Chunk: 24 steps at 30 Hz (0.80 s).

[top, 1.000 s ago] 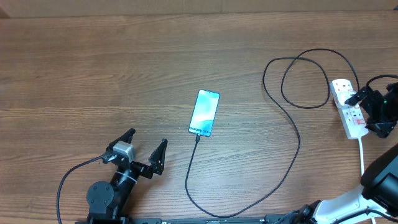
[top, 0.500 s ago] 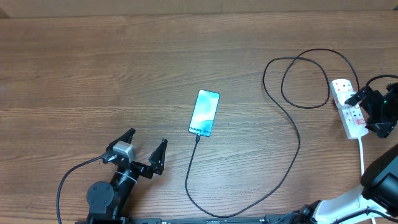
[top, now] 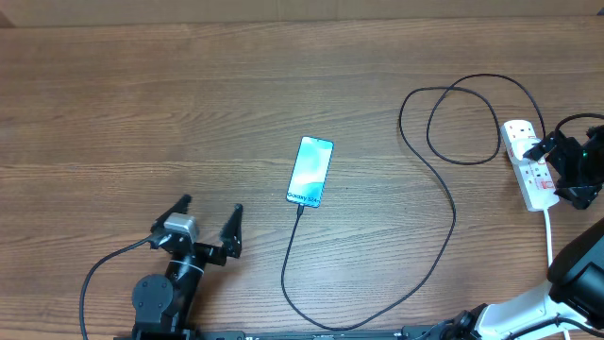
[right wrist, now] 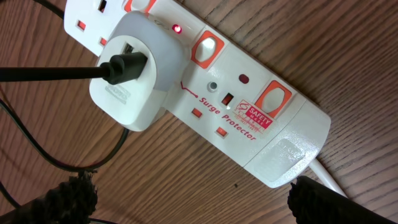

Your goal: Plug charger to phone and switch on socket

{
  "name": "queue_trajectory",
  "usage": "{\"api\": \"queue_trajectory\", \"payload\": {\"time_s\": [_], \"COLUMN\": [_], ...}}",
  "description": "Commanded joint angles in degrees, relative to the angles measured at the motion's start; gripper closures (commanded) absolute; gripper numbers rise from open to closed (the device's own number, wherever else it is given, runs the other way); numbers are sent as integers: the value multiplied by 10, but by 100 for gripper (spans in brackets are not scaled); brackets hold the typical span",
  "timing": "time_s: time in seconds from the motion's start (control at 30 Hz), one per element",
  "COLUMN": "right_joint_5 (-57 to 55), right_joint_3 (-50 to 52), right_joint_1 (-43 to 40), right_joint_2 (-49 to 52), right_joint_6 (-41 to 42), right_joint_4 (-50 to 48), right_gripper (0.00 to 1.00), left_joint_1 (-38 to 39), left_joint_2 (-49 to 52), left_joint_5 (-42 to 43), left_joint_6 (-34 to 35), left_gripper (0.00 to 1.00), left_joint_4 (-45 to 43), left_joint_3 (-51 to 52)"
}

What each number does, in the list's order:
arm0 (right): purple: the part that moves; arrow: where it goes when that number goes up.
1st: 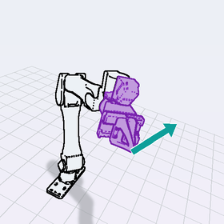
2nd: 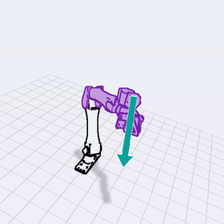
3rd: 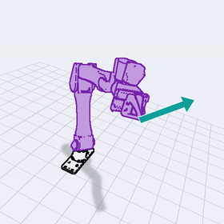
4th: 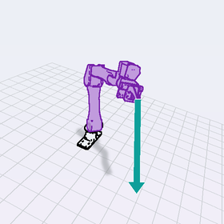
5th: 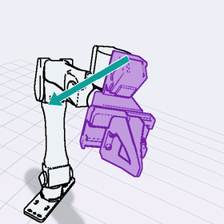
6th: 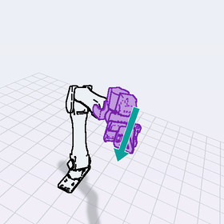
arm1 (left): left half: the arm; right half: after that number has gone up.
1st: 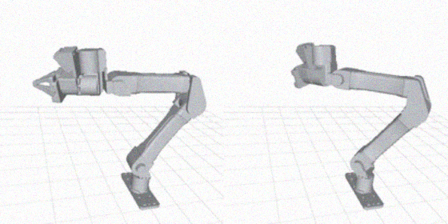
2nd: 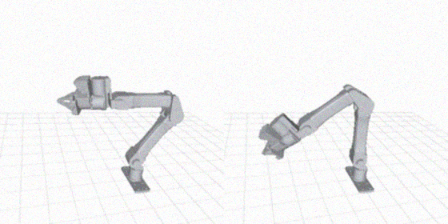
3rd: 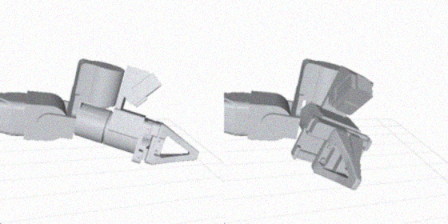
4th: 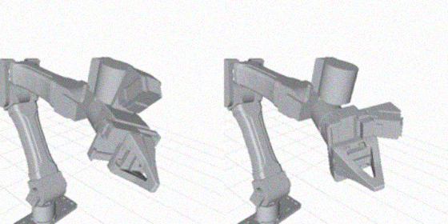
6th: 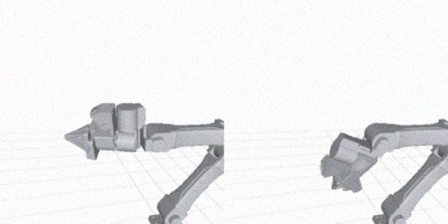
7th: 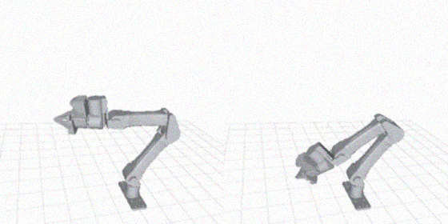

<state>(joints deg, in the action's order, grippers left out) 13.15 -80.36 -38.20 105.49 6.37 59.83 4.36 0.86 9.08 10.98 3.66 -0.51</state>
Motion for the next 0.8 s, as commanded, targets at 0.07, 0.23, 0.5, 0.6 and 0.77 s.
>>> {"api": "queue_trajectory", "payload": {"time_s": [0.07, 0.23, 0.5, 0.6, 0.77], "right_joint_5": [2, 2, 2, 2, 2], "right_joint_3": [-11, -11, -11, -11, -11], "right_joint_1": [2, 2, 2, 2, 2], "right_joint_2": [-9, -9, -9, -9, -9], "right_joint_6": [-3, -3, -3, -3, -3], "right_joint_4": [-2, -2, -2, -2, -2], "right_gripper": [0, 0, 0, 0, 0], "left_joint_1": [-4, -4, -4, -4, -4], "left_joint_2": [-6, -6, -6, -6, -6], "left_joint_5": [-110, -110, -108, -108, -108], "left_joint_6": [-65, -107, -110, -110, -110], "left_gripper": [0, 0, 0, 0, 0], "left_joint_4": [6, 6, 6, 6, 6], "left_joint_3": [2, 2, 2, 2, 2]}}
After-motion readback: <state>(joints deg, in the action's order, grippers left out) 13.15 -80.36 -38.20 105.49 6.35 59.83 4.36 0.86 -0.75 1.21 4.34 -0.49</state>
